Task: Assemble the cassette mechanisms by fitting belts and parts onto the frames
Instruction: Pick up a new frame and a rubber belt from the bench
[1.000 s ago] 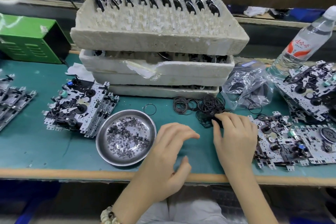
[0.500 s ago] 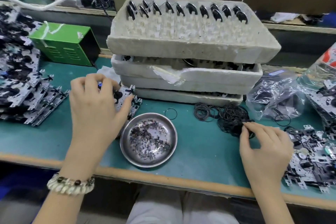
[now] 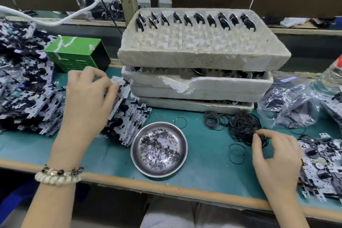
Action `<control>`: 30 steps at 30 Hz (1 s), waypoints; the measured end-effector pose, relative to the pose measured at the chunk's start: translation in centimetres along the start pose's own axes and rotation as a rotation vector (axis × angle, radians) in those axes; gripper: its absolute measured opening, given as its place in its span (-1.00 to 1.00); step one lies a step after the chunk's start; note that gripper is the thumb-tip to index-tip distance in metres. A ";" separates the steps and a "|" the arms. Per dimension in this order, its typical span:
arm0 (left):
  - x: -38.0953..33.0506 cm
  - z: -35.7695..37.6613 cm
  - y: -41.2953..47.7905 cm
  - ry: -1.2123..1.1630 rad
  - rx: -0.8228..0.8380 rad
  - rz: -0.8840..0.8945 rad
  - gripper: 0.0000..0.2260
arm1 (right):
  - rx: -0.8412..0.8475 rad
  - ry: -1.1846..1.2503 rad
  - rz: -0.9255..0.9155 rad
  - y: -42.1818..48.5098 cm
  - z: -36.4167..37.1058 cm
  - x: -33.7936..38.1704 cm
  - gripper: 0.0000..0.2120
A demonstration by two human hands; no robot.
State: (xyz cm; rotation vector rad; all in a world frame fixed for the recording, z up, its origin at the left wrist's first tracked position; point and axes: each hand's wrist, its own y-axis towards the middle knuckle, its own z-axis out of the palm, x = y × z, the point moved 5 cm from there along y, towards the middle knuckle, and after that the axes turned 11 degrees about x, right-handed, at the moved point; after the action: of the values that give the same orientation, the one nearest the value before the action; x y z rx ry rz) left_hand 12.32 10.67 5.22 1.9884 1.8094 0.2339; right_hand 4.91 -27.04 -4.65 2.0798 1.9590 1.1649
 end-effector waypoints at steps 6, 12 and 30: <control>1.9 -3.6 0.7 -0.250 0.025 -0.119 -0.70 | -0.031 0.051 0.014 0.0 -0.2 -0.4 -0.81; -4.1 -5.1 -1.0 -0.466 0.114 -0.049 -0.71 | -0.003 0.141 0.064 -0.2 -0.3 -0.3 -0.80; -17.3 9.4 -7.5 -1.159 0.601 -0.321 -0.66 | 0.042 -0.096 0.119 -0.5 -0.6 0.2 -0.85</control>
State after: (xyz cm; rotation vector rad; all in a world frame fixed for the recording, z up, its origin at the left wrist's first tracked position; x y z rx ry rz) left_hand 7.14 -7.82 -3.46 1.4912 1.3678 -1.3943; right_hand 4.16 -27.00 -4.41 2.2566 1.8563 1.0294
